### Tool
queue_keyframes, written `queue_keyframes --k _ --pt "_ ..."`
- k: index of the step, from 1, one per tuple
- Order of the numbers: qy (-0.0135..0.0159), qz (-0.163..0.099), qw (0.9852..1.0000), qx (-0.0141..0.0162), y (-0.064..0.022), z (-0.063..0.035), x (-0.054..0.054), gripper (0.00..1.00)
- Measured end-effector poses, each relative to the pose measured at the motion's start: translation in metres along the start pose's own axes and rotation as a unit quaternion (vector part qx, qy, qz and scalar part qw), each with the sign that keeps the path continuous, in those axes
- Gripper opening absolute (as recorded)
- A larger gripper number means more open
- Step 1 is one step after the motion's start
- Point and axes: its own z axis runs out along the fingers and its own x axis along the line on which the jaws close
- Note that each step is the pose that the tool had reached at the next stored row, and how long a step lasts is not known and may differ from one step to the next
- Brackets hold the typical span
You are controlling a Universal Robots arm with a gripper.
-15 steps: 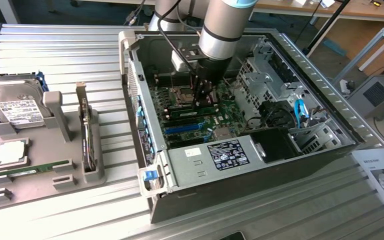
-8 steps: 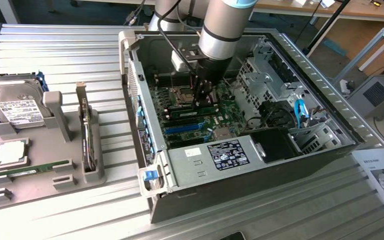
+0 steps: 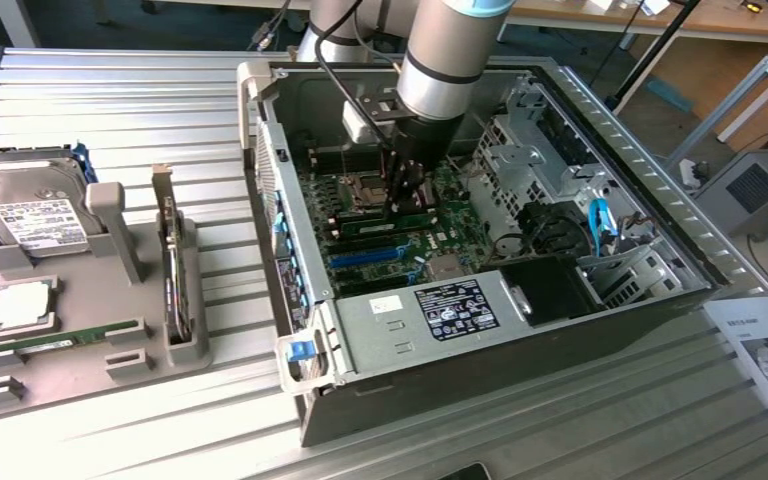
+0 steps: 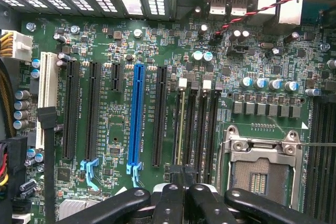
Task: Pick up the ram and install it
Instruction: 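Press down the ram until it locks into place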
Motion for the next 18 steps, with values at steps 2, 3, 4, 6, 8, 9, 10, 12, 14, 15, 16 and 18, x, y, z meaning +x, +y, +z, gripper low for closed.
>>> queue_keyframes --k 2,3,4,6,8,9,10,12,14,15,16,18 --pt "-0.0002 0.000 1.0000 0.0001 0.0000 0.0002 0.0000 0.11" --pt "-0.0002 0.000 1.0000 0.0001 0.0000 0.0002 0.0000 0.11" --pt "-0.0002 0.000 1.0000 0.0001 0.0000 0.0002 0.0000 0.11" --pt "-0.0002 0.000 1.0000 0.0001 0.0000 0.0002 0.0000 0.11" --pt "-0.0002 0.000 1.0000 0.0001 0.0000 0.0002 0.0000 0.11" --pt "-0.0001 0.000 1.0000 0.0001 0.0000 0.0002 0.0000 0.11" --pt "-0.0001 0.000 1.0000 0.0001 0.0000 0.0004 0.0000 0.11" --pt "-0.0001 0.000 1.0000 0.0001 0.0000 0.0005 0.0000 0.11" --pt "-0.0002 0.000 1.0000 0.0002 0.0000 0.0006 0.0000 0.11" --pt "-0.0002 0.000 1.0000 0.0002 0.0000 0.0006 0.0000 0.11" --pt "-0.0002 0.000 1.0000 0.0002 0.0000 0.0006 -0.0001 0.11" --pt "-0.0001 0.000 1.0000 0.0003 0.0000 0.0009 0.0000 0.11"
